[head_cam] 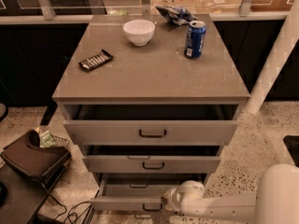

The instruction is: Close bottom drawer

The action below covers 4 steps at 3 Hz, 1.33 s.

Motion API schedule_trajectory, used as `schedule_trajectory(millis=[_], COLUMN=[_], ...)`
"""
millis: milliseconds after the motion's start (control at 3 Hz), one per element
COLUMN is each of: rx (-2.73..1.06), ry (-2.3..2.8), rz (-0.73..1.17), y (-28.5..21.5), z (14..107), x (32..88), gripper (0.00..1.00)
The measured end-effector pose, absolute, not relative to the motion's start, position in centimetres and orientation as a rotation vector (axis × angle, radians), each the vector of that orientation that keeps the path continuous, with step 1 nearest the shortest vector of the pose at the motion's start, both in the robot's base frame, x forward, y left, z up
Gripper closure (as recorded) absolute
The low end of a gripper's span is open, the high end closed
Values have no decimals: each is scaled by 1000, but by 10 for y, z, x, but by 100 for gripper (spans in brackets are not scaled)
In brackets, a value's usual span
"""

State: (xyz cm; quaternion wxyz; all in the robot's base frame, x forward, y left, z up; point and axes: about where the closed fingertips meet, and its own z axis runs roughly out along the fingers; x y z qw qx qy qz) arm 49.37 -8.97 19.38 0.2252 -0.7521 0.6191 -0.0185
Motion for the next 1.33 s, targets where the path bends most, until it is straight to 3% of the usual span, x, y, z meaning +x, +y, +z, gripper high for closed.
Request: schedule_trajectory(millis=[333, 1333], rx=[-2075, -2077], ry=[1707, 1707], rz=[-49, -43], y=[-89, -87], z=[193, 191], x=[493, 491], gripper=[83, 15])
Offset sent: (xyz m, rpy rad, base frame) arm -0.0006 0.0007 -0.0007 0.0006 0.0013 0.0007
